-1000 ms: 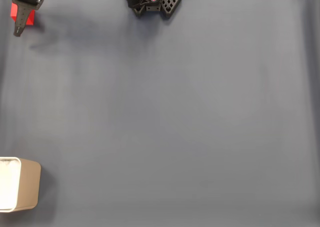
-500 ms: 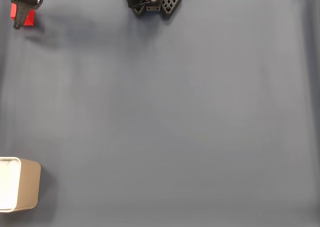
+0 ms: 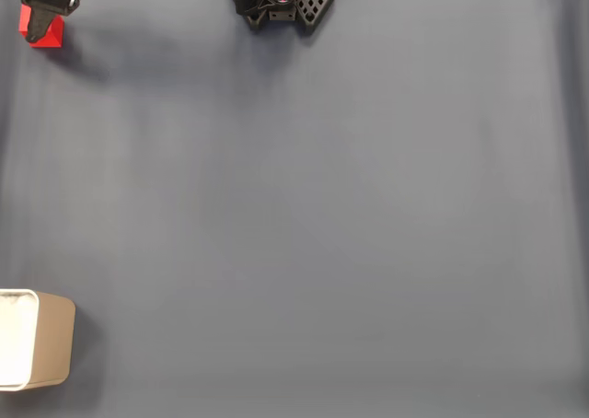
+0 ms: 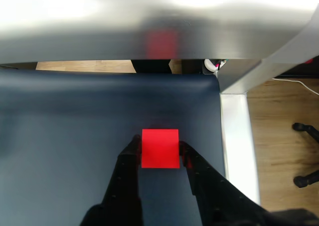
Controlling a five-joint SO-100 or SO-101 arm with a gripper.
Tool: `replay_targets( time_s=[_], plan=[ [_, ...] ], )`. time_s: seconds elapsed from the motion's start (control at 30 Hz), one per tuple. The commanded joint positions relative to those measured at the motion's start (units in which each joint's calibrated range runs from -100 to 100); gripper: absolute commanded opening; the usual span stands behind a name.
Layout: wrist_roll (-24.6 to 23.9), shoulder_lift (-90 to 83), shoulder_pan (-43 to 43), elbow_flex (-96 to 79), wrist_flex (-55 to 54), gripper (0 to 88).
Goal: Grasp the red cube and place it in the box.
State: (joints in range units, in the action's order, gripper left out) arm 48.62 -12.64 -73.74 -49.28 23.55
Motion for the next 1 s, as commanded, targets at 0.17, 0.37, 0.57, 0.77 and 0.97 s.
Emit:
replay_targets(
  time_s=[0.17, 0.37, 0.57, 0.77, 0.97],
  plan=[
    [1.51, -0.54, 1.3, 3.47, 2.44, 1.4],
    [2.15, -2.1, 2.01, 5.3, 6.12, 0.0],
    [2.78, -6.0, 3.64, 7.31, 11.37, 0.0],
    [2.69, -10.59, 6.76, 9.5, 16.7, 0.0],
    [1.81, -13.71, 11.1, 15.24, 23.83, 0.0]
  ],
)
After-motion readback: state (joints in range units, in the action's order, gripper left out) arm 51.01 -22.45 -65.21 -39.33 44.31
